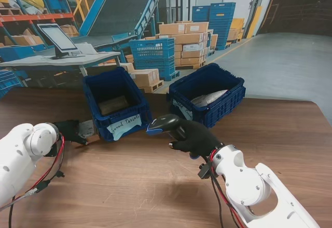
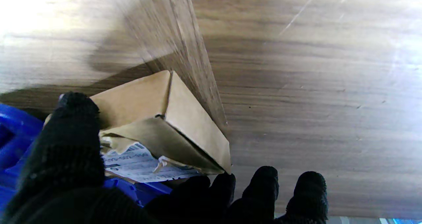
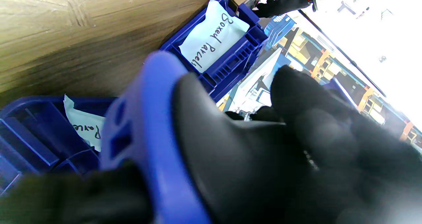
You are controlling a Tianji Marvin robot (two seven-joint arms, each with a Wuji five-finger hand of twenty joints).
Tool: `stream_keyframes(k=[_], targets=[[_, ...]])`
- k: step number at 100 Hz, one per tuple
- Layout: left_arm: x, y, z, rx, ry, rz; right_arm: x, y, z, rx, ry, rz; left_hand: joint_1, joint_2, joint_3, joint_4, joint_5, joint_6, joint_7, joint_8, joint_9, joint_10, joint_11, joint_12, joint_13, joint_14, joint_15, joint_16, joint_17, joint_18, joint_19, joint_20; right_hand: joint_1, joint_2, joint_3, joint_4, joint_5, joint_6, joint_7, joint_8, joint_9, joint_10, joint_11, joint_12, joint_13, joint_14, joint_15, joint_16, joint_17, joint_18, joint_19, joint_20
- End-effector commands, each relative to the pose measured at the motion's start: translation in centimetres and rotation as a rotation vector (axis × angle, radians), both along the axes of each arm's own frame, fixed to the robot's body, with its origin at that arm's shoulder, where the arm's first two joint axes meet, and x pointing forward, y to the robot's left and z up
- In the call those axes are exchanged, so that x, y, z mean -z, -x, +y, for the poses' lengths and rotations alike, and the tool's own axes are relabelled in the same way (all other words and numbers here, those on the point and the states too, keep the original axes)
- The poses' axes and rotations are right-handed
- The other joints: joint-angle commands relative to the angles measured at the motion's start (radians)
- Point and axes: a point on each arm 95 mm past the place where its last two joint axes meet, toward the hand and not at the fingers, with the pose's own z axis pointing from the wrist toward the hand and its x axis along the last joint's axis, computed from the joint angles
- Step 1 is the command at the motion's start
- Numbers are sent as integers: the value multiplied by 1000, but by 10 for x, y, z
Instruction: Scan and sort packages by packaging type
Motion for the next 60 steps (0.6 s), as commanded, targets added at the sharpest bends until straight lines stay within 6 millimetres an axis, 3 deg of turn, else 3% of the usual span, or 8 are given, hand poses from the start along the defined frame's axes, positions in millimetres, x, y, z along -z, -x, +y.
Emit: stream_keyframes(k=[1, 2, 4, 15, 30, 38, 60], targets=[[11, 3, -4, 3, -7, 28, -1, 4, 2, -11, -4, 7, 7, -34, 4, 0, 46, -4, 56, 3, -3, 21, 1, -5, -8, -6, -2, -4, 11, 13, -31, -6, 82, 23, 34, -2, 8, -52, 0, 1, 17, 35, 13, 16, 67, -78, 60, 39, 1, -1, 13, 4], [12, 3, -4, 4, -10, 25, -1, 4, 2, -11, -4, 7, 11, -39, 8, 2, 51, -5, 58, 4, 2, 22, 3, -4, -4, -6, 0, -3, 13, 14, -30, -5, 82, 23, 33, -2, 8, -52, 0, 1, 17, 35, 13, 16, 67, -78, 60, 39, 0, -1, 13, 4], [13, 3, -4, 6, -13, 21, -1, 5, 1, -10, -4, 8, -38, -77, 139, -3, 63, -5, 55, 23, 14, 21, 2, 9, 9, -5, -1, 8, 13, 14, -15, -5, 82, 22, 33, -2, 8, -52, 0, 1, 17, 35, 13, 16, 67, -78, 60, 39, 0, -1, 13, 4], [19, 2, -8, 4, -17, 4, -1, 5, -1, -8, -4, 12, -76, -151, 354, 7, 122, -11, 77, 50, 85, 25, 18, 33, 68, 0, 26, 32, 28, 19, 28, 7, 82, 23, 34, -2, 8, -52, 0, 1, 17, 35, 13, 16, 67, -78, 60, 39, 1, 0, 14, 5], [25, 0, -10, 9, -23, 6, -1, 5, -1, -10, -3, 14, -70, -198, 470, 41, 216, -23, 115, 80, 209, 17, 47, 70, 167, 6, 71, 69, 54, 26, 75, 17, 82, 22, 33, -2, 8, -52, 0, 1, 17, 35, 13, 16, 67, -77, 60, 39, 0, -2, 13, 5], [28, 0, -9, -5, -12, -11, -1, 5, -2, -10, -3, 13, -48, -220, 506, 50, 287, -58, 152, 113, 299, -3, 81, 108, 220, -1, 101, 99, 69, 26, 100, 21, 82, 23, 33, -2, 8, -52, 0, 1, 17, 35, 13, 16, 67, -77, 60, 39, 0, -1, 14, 5], [32, 0, -7, -67, 31, -46, -1, 5, -2, -8, -2, 13, 64, -267, 603, 106, 418, -158, 342, 361, 466, -74, 314, 274, 412, -25, 196, 233, 126, 31, 207, 36, 82, 23, 33, -2, 8, -52, 0, 1, 17, 35, 13, 16, 67, -77, 60, 39, 0, -1, 13, 5]])
